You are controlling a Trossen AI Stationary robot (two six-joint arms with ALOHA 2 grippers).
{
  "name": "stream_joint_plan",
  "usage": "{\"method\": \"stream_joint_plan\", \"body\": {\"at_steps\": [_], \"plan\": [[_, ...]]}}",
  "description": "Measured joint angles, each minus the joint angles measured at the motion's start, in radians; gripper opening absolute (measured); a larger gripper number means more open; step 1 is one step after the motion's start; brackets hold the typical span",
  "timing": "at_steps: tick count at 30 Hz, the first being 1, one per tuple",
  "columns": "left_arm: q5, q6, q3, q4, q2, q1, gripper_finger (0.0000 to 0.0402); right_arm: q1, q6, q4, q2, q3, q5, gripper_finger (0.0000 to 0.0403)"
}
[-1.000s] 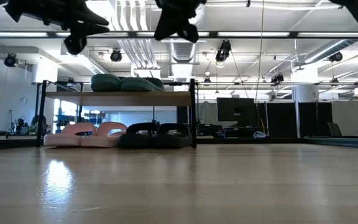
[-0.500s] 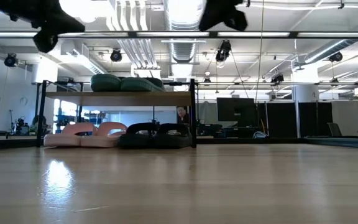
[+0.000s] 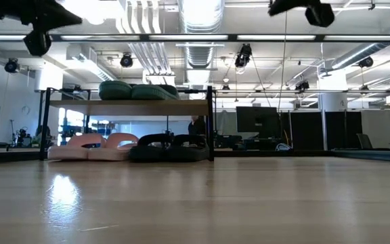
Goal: Pick and place slides into the shelf
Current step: Return to Home Position
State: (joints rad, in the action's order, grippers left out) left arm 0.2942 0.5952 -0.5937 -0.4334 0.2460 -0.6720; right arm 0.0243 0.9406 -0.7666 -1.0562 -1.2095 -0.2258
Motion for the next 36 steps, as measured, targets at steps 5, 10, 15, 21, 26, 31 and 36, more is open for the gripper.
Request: {"method": "stream_joint_plan", "body": {"at_steps": [5, 10, 15, 21, 26, 31, 36], "plan": [[0.097, -0.011, 0.041, 0.214, -0.050, 0.001, 0.0010, -0.080, -0.276, 0.291, 0.071, 0.095, 0.001, 0.0013], [0.294, 0.027, 0.049, 0.269, -0.001, 0.002, 0.0010, -0.095, -0.248, 0.330, 0.132, 0.185, -0.004, 0.0013], [0.382, 0.028, 0.038, 0.267, 0.056, 0.013, 0.0010, -0.097, -0.217, 0.388, 0.174, 0.267, 0.064, 0.0013], [0.388, 0.030, 0.019, 0.269, 0.056, 0.049, 0.0010, -0.097, -0.236, 0.431, 0.191, 0.290, 0.076, 0.0013], [0.387, 0.199, 0.023, 0.270, 0.033, 0.049, 0.0010, -0.096, -0.261, 0.434, 0.192, 0.283, 0.075, 0.0013], [0.387, 0.209, 0.026, 0.267, 0.023, 0.049, 0.0010, -0.096, -0.287, 0.435, 0.191, 0.283, 0.071, 0.0013], [0.381, 0.210, 0.030, 0.267, -0.011, 0.178, 0.0010, -0.096, -0.295, 0.435, 0.192, 0.283, 0.068, 0.0013]]}}
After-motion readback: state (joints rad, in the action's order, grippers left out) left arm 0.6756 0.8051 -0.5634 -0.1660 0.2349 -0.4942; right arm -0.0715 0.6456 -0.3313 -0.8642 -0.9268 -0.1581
